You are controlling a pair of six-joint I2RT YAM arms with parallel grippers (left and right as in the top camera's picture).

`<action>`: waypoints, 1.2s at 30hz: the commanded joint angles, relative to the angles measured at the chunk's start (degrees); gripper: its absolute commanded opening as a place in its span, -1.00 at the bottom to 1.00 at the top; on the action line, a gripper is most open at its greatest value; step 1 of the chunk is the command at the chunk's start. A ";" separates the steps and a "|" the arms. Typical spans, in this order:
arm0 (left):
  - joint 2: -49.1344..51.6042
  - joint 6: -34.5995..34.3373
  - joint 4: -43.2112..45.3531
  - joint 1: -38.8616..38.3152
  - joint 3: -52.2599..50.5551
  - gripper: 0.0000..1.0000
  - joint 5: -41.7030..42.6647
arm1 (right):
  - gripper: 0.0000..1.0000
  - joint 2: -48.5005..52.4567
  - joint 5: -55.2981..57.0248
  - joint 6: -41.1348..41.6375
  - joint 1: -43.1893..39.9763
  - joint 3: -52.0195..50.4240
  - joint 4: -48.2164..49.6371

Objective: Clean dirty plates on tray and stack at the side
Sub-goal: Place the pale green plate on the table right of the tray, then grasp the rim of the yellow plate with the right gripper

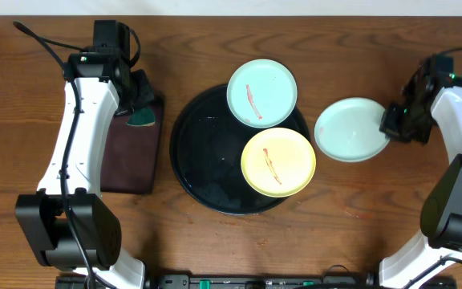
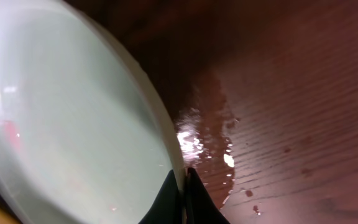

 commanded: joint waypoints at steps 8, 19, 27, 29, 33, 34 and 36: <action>-0.04 -0.55 -0.20 -0.09 -0.24 -0.85 -0.11 | -0.30 -1.18 0.48 -2.10 -3.82 -2.29 1.03; -0.04 -0.33 -0.22 -3.78 -0.24 -0.85 -0.11 | -0.12 -1.20 -23.15 -7.98 2.45 -0.11 0.85; -0.02 -0.39 -0.20 -5.44 -0.24 -0.85 -0.09 | -0.16 -1.20 -19.63 -6.88 13.60 -0.52 -2.05; 0.02 -0.59 -0.22 -5.44 -0.24 -0.85 -0.07 | -0.13 -1.18 -15.80 -5.60 16.09 -0.76 -2.03; 0.04 -0.59 -0.22 -5.44 -0.24 -0.85 -0.07 | -0.13 -1.18 -11.76 -5.07 19.91 -1.64 -1.90; 0.04 -0.59 -0.22 -5.44 -0.24 -0.85 -0.09 | -0.15 -1.18 -11.04 -5.07 20.59 -2.05 -1.81; 0.04 -0.59 -0.20 -5.44 -0.24 -0.85 -0.09 | -0.20 -1.18 -9.92 -5.07 21.38 -2.95 -1.53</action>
